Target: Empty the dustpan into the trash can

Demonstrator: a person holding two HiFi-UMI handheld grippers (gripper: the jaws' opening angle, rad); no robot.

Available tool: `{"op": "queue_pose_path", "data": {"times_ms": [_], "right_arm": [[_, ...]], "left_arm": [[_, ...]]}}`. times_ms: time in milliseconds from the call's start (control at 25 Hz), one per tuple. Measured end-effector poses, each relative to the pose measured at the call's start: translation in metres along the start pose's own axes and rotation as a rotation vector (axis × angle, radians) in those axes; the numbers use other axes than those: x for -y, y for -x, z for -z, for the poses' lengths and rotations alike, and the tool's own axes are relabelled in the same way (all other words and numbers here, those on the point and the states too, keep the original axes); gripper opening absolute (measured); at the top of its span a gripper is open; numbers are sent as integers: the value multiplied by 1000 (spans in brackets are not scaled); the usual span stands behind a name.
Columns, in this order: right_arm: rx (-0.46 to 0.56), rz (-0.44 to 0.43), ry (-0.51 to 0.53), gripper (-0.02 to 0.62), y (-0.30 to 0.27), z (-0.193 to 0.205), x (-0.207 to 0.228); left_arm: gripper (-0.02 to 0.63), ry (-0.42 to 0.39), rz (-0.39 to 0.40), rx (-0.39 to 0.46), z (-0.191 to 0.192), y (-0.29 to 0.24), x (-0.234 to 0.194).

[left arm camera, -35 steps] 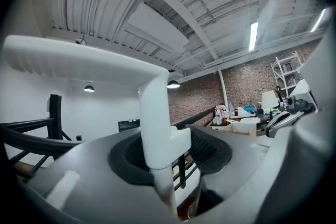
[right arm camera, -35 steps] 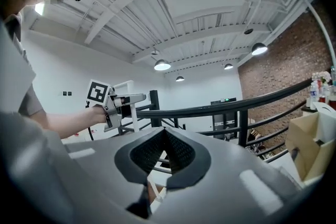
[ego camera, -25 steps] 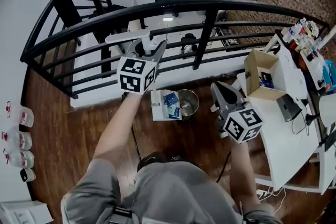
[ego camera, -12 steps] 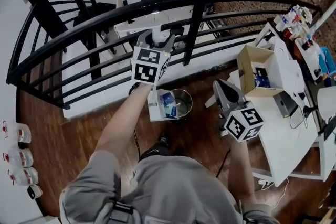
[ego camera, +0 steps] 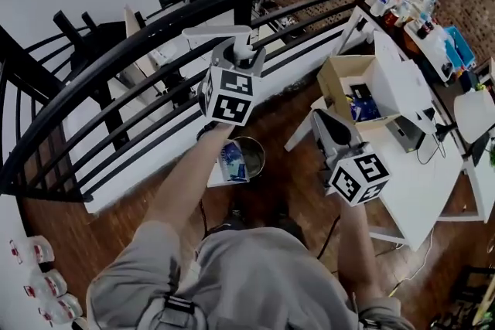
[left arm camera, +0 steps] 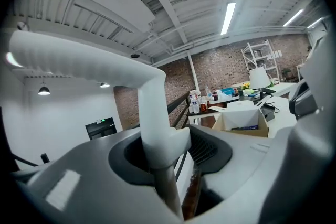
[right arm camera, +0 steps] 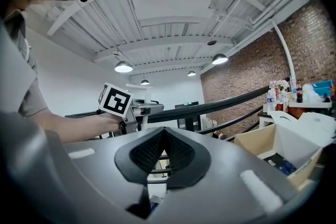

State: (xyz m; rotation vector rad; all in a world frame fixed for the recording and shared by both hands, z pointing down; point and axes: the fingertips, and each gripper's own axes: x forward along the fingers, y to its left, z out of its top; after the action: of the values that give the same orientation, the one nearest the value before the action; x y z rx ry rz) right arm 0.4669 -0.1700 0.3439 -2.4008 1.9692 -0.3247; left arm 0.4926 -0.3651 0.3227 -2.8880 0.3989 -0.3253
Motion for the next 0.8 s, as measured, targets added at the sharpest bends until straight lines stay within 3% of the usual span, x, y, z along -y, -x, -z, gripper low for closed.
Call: {"op": "queue_pose_path", "data": {"times_ms": [440, 800], "right_arm": [[23, -21, -11, 0, 31, -12, 114], [20, -69, -15, 0, 36, -18, 154]], "left_arm": [[181, -127, 51, -77, -14, -122, 106], [181, -150, 54, -123, -12, -155, 133]]}}
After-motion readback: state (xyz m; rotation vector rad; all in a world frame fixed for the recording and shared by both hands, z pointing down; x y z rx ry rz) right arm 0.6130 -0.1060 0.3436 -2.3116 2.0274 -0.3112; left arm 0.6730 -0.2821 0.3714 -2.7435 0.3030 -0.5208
